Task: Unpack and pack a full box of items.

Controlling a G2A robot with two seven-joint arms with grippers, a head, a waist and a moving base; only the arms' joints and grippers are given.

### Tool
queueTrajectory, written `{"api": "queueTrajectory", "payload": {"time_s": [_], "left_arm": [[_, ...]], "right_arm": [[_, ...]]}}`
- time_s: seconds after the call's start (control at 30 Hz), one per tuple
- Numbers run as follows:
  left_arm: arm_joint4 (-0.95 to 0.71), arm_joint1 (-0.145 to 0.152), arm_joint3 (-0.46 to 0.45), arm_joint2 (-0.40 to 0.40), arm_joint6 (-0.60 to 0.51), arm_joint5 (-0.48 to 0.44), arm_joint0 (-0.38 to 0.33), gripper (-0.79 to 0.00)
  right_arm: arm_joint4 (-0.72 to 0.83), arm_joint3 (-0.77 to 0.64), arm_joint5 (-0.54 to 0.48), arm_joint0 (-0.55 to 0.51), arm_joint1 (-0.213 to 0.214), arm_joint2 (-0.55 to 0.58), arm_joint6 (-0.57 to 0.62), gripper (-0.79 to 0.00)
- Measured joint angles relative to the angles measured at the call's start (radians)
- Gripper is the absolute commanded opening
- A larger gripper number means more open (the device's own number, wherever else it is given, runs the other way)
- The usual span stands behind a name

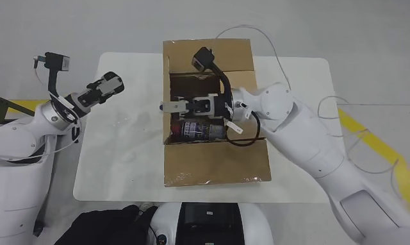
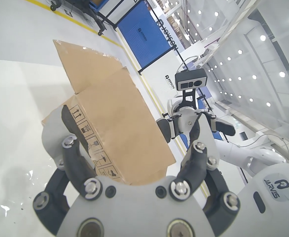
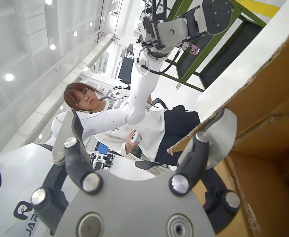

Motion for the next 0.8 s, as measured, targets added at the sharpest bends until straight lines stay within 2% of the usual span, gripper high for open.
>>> {"api": "queueTrajectory", "payload": {"time_s": [0.23, 0.5, 0.8], "left_arm": [[-0.011, 0.003, -0.028, -0.018, 0.006, 0.003, -0.012, 0.0], [-0.021, 0.001, -0.027, 0.021, 0.015, 0.008, -0.049, 0.0], [-0.088, -0.008, 0.051, 0.098, 0.014, 0.004, -0.097, 0.0]], "right_arm": [[-0.022, 0.042, -0.043, 0.057, -0.054, -0.078, -0.009, 0.0], [-0.026, 0.104, -0.08, 0.094, -0.115, -0.154, 0.003, 0.0], [-0.013, 0.181, -0.097, 0.112, -0.166, -0.19, 0.059, 0.0]]}}
